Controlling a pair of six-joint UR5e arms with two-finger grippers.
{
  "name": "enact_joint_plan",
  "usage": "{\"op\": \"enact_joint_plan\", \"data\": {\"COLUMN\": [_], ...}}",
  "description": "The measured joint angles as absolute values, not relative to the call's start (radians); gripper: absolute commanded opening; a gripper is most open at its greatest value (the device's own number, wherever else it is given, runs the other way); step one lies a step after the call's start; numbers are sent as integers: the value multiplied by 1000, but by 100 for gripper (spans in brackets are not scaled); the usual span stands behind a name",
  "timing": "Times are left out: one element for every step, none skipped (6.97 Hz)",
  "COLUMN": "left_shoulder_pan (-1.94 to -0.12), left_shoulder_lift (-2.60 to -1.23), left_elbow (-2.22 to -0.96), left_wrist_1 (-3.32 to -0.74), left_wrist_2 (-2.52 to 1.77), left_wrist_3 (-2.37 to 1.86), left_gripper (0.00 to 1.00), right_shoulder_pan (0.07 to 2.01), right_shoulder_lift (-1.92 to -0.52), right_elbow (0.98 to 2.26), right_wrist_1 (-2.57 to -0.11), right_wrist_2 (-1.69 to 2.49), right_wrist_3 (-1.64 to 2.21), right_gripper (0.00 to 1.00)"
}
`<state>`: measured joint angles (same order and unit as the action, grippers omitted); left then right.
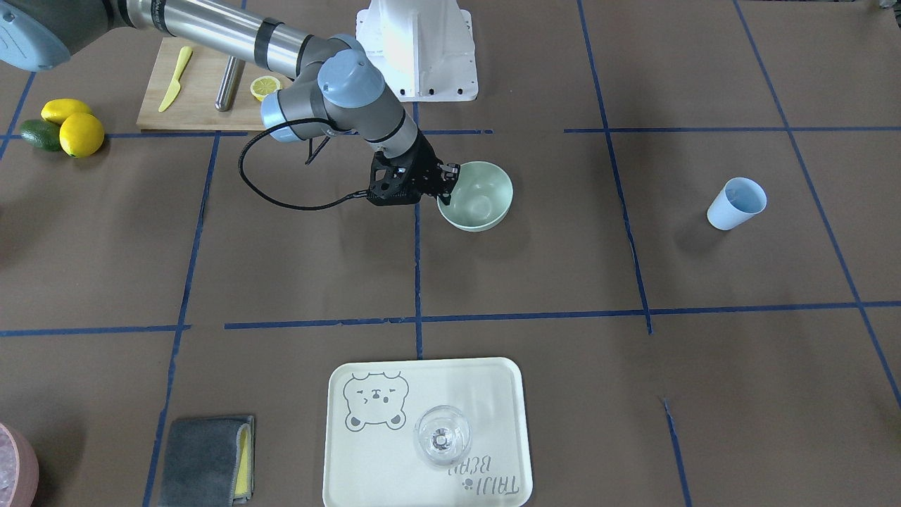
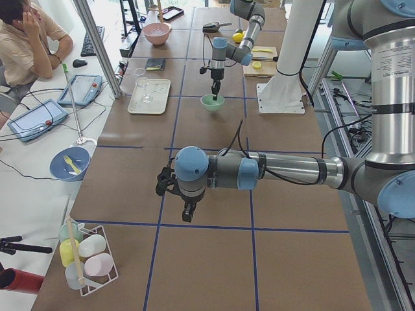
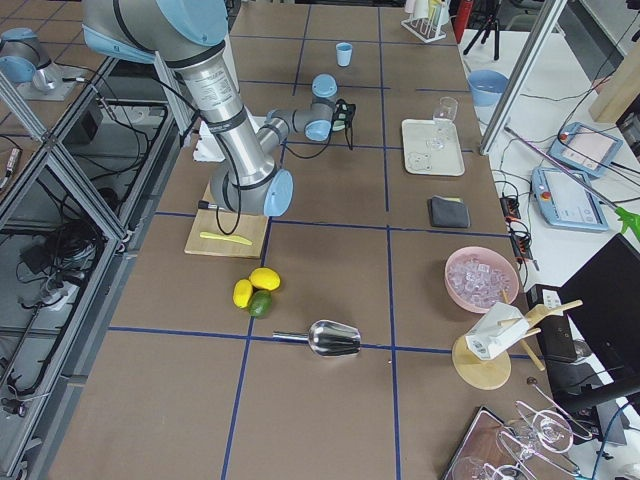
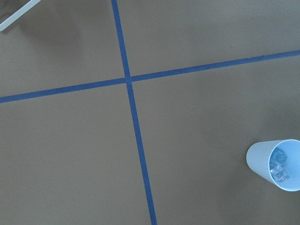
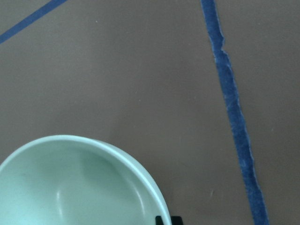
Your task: Pour ice into bowl
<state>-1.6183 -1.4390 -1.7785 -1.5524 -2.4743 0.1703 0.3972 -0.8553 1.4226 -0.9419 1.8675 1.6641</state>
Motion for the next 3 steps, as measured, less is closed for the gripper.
{"op": "enact_joint_plan", "data": {"left_shoulder_pan": [-1618, -1618, -1618], "left_shoulder_lift": [-1439, -1439, -1439], "left_elbow": [-1778, -1778, -1779], "left_wrist_1": [-1553, -1553, -1553], "left_wrist_2": [-2474, -2474, -2474], "left_wrist_3": [170, 170, 170], "left_gripper": [100, 100, 100], "right_shoulder_pan": [393, 392, 392], "right_shoulder_lift": [-829, -801, -780], "right_elbow": [1400, 1387, 1383], "right_wrist_1": [-962, -1005, -1049], "right_wrist_2": [1864, 1861, 1858], "right_wrist_3": [1662, 1660, 1658], "right_gripper": [56, 69, 66]}}
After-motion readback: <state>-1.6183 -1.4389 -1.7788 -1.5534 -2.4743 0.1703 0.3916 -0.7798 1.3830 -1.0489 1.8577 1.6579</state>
